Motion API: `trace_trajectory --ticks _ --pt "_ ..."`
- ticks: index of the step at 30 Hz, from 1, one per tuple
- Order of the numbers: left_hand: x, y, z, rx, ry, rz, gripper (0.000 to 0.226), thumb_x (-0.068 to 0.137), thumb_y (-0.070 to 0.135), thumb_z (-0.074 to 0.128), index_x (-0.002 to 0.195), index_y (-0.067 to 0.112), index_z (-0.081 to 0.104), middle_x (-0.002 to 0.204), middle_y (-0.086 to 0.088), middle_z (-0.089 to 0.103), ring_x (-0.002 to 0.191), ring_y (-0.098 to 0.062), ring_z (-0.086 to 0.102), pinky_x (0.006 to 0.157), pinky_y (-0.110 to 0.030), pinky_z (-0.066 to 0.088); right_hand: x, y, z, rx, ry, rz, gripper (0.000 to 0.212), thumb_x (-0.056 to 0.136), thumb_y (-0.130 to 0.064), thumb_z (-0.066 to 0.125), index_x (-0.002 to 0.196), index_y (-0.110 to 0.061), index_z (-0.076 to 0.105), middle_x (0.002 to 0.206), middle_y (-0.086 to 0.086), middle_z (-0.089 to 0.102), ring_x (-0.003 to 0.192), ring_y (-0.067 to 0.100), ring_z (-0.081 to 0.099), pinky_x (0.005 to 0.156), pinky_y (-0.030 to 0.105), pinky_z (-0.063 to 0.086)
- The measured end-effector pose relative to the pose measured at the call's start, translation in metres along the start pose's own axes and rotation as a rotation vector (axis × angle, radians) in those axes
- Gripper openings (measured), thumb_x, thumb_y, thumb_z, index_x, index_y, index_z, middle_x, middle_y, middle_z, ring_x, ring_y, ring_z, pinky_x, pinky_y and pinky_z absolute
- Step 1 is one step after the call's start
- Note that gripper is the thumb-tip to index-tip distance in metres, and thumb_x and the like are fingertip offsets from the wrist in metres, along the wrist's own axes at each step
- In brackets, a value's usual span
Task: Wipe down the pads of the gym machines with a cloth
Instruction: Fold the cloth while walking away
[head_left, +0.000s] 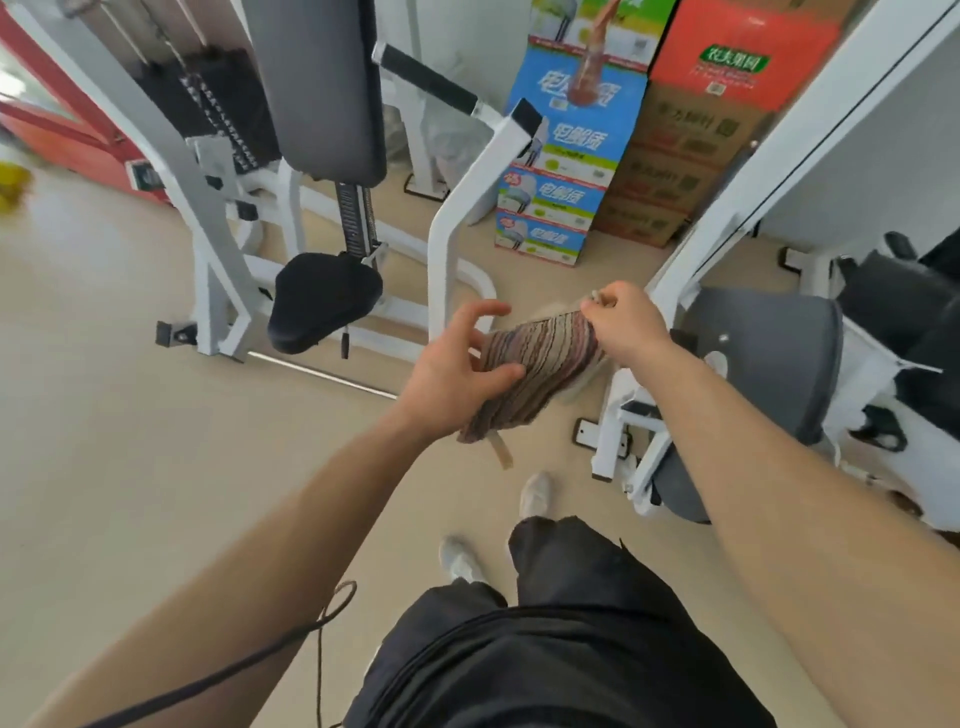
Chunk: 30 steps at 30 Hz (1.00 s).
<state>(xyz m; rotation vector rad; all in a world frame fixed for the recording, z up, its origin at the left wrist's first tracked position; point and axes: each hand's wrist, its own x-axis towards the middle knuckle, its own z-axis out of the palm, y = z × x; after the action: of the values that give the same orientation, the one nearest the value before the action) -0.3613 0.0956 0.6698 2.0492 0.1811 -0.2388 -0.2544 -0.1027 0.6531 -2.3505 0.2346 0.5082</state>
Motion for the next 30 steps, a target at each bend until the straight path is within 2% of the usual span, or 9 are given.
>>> trace_trajectory --ticks 3,7,11,13,16,19,22,26,30 --pt "0.027 0.02 0.001 0.341 -0.106 0.164 0.053 0.08 0.022 0.075 0.129 0.034 0.056 0.111 0.003 0.063 0.096 -0.016 0.062 0.087 -0.032 0.053 0.017 0.014 -0.008 0.248 -0.114 0.199 0.02 0.097 -0.025 0.056 0.081 -0.016 0.049 0.065 0.001 0.032 0.052 0.018 0.029 0.043 0.022 0.024" --pt "0.066 0.042 0.016 0.705 -0.114 0.341 0.037 0.088 0.021 0.065 0.125 0.025 0.062 0.107 -0.003 0.06 0.095 -0.03 0.063 0.077 -0.04 0.053 0.048 0.025 -0.018 0.341 -0.191 0.3 0.021 0.09 -0.019 0.064 0.072 -0.02 0.052 0.064 0.002 0.034 0.052 0.016 0.029 0.045 0.021 0.02" --pt "0.101 0.069 0.024 0.945 -0.061 0.481 0.025 0.088 0.033 0.059 0.107 0.023 0.071 0.093 -0.001 0.056 0.078 -0.032 0.063 0.06 -0.04 0.053 0.086 0.026 -0.025 0.345 -0.186 0.287 0.022 0.09 -0.026 0.064 0.07 -0.017 0.061 0.063 0.005 0.048 0.054 0.02 0.041 0.045 0.022 0.029" --pt "0.12 0.08 0.025 0.931 -0.037 0.518 0.025 0.085 0.041 0.062 0.098 0.022 0.072 0.094 0.001 0.056 0.079 -0.027 0.063 0.058 -0.037 0.052 0.106 0.027 -0.025 0.319 -0.139 0.199 0.023 0.093 -0.03 0.061 0.076 -0.016 0.068 0.075 0.008 0.062 0.07 0.025 0.056 0.056 0.027 0.044" --pt "0.155 0.086 0.02 0.742 -0.045 0.417 0.025 0.081 0.046 0.067 0.09 0.023 0.071 0.101 0.006 0.057 0.088 -0.015 0.057 0.068 -0.032 0.049 0.12 0.021 -0.032 0.337 -0.05 0.025 0.026 0.099 -0.031 0.055 0.112 -0.015 0.071 0.113 0.003 0.07 0.104 0.018 0.062 0.095 0.034 0.047" --pt "0.19 0.089 0.017 0.334 -0.18 0.109 0.029 0.085 0.038 0.07 0.086 0.009 0.068 0.083 0.002 0.063 0.074 -0.012 0.057 0.066 -0.028 0.047 0.119 0.015 -0.046 0.617 -0.179 -0.119 0.032 0.099 -0.03 0.051 0.107 -0.008 0.073 0.099 0.001 0.068 0.089 0.009 0.059 0.085 0.029 0.044" --pt "0.215 0.081 0.017 -0.191 -0.359 -0.27 0.026 0.093 0.025 0.064 0.099 0.0 0.066 0.078 -0.005 0.065 0.07 -0.014 0.063 0.059 -0.024 0.053 0.121 0.025 -0.053 0.683 -0.364 -0.165 0.045 0.09 -0.042 0.063 0.112 -0.004 0.072 0.099 0.004 0.072 0.095 0.015 0.064 0.092 0.032 0.049" --pt "0.247 0.058 0.014 -0.595 -0.571 -0.526 0.027 0.087 0.028 0.054 0.093 0.011 0.074 0.087 -0.008 0.07 0.076 -0.02 0.065 0.067 -0.028 0.055 0.131 0.04 -0.055 0.688 -0.397 -0.076 0.032 0.088 -0.009 0.073 0.119 -0.003 0.069 0.117 0.017 0.072 0.109 0.023 0.067 0.104 0.036 0.05" --pt "0.266 0.029 0.018 -0.911 -0.706 -0.607 0.042 0.083 0.023 0.046 0.112 0.005 0.07 0.114 -0.019 0.064 0.111 -0.035 0.054 0.109 -0.052 0.037 0.137 0.035 -0.042 1.038 -0.308 0.136 0.02 0.099 -0.009 0.048 0.105 -0.006 0.067 0.096 0.01 0.072 0.093 0.022 0.064 0.091 0.039 0.05"
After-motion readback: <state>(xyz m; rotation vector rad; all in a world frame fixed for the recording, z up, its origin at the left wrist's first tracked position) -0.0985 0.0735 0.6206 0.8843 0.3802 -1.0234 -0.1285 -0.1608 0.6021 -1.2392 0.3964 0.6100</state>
